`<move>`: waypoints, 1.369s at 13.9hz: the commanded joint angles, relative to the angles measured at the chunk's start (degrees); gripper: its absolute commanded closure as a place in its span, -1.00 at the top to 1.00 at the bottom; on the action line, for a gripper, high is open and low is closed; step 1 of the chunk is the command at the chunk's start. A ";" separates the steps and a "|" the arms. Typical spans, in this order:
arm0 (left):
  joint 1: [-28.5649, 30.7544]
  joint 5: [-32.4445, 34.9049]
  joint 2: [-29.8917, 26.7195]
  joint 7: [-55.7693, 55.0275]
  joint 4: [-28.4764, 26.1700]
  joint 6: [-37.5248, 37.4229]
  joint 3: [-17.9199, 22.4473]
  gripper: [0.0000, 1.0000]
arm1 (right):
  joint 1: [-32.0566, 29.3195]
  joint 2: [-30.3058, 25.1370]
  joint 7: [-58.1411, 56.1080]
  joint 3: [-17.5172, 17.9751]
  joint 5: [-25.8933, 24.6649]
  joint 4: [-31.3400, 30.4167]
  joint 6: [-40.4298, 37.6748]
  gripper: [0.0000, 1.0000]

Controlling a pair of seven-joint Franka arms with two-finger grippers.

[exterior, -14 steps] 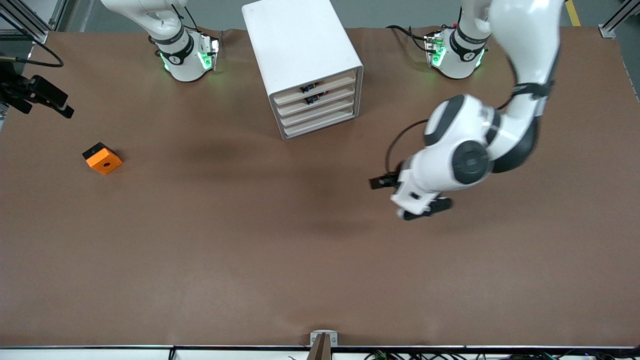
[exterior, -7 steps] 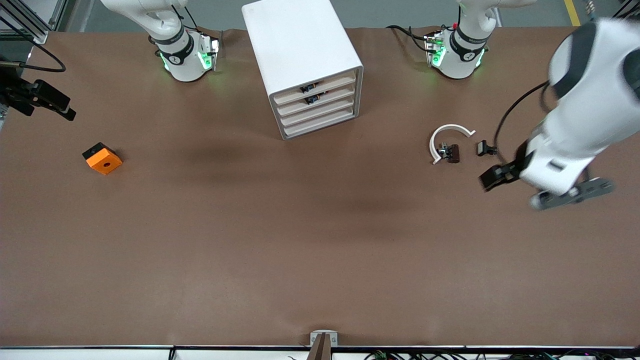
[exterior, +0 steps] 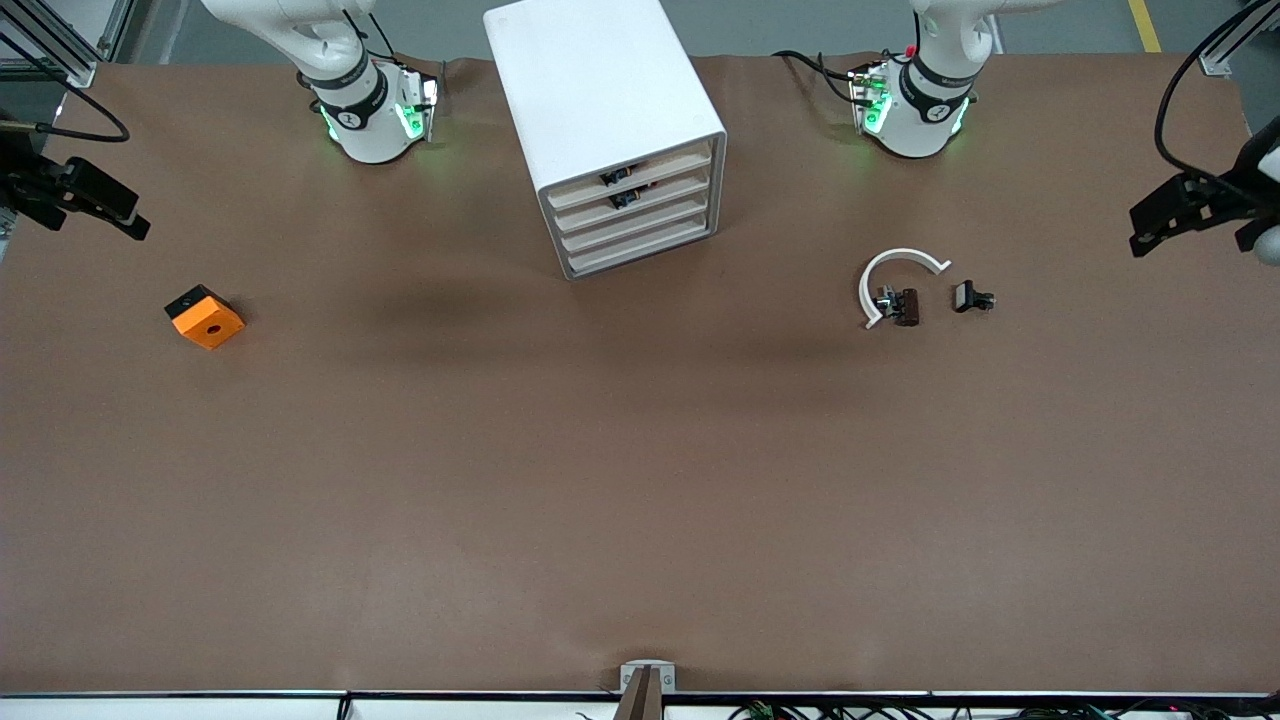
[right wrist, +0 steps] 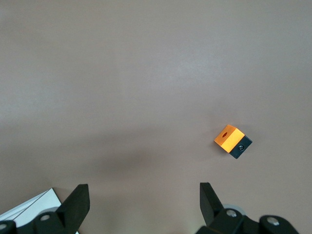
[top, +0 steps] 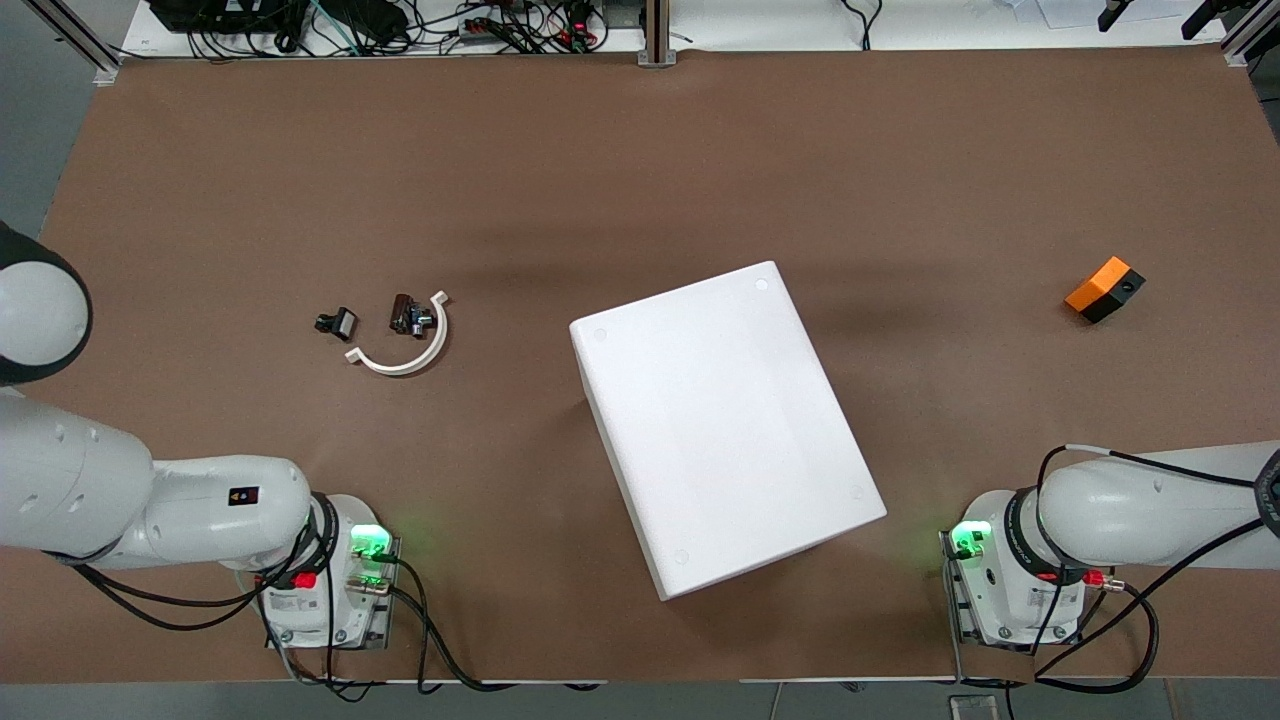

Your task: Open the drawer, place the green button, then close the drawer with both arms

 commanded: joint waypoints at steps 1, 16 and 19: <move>-2.42 -2.34 -3.24 1.59 -3.64 0.31 4.29 1.00 | -1.07 0.51 -0.52 0.77 -1.18 1.13 -0.99 1.00; -4.03 -2.97 -3.86 3.53 -4.78 -0.04 8.10 1.00 | -0.98 0.51 -0.26 0.77 -1.18 1.13 -2.31 1.00; -4.11 -2.71 -3.59 3.61 -4.26 -0.13 8.10 1.00 | -0.90 0.51 -0.26 0.77 -1.18 1.22 -2.31 1.00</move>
